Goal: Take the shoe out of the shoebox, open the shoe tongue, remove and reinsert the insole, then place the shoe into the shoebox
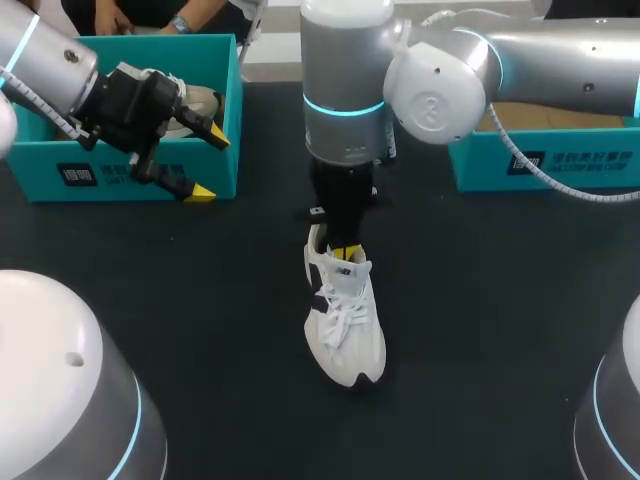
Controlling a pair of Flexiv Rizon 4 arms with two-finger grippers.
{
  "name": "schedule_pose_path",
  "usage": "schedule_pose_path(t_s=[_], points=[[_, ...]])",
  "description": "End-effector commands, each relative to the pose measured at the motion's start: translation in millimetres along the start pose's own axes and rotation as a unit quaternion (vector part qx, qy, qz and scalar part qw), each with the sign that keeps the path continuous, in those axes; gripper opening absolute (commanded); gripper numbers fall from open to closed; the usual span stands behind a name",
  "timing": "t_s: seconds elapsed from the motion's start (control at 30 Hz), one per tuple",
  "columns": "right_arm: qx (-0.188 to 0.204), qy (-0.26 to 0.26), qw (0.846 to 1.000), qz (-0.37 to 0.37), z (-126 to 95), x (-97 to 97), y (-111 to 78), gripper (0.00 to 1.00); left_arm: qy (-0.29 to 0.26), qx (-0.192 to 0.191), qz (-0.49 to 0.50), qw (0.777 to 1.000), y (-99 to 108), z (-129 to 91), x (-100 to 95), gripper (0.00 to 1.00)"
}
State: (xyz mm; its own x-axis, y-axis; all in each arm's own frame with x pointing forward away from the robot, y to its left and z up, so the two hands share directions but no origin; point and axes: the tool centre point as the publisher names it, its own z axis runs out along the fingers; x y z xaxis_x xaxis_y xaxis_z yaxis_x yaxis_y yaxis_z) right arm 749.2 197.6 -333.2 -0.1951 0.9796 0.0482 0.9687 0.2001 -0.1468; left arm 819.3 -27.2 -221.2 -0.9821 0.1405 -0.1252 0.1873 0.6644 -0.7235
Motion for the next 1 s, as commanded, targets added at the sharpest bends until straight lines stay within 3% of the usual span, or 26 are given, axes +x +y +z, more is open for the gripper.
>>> schedule_pose_path(t_s=[0.03,0.3,0.33,0.4,0.43,0.47,1.0], points=[[0.013,-0.004,1.0,0.007,6,2.0,1.9,0.0,0.0,-0.002,0.0,1.0,0,0,0.7,1.0],[0.016,-0.018,1.0,0.011,11,2.0,0.0,0.0,0.0,-0.002,0.0,1.0,0,0,0.7,1.0],[0.015,-0.017,1.0,0.012,11,2.0,-0.1,0.11,0.0,-0.002,0.0,1.0,0,0,0.7,1.0],[0.014,-0.017,1.0,0.014,11,1.6,-0.6,0.46,0.0,-0.002,0.0,1.0,0,0,0.7,1.0],[0.014,-0.017,1.0,0.015,11,1.6,-0.7,0.53,0.0,-0.002,0.0,1.0,0,0,0.7,1.0],[0.013,-0.017,1.0,0.018,9,1.5,-1.5,1.0,0.0,-0.002,0.0,1.0,0,0,0.7,1.0],[0.013,0.01,1.0,-0.01,17,4.8,-5.6,1.0,0.0,-0.002,0.0,1.0,0,0,0.7,1.0]])
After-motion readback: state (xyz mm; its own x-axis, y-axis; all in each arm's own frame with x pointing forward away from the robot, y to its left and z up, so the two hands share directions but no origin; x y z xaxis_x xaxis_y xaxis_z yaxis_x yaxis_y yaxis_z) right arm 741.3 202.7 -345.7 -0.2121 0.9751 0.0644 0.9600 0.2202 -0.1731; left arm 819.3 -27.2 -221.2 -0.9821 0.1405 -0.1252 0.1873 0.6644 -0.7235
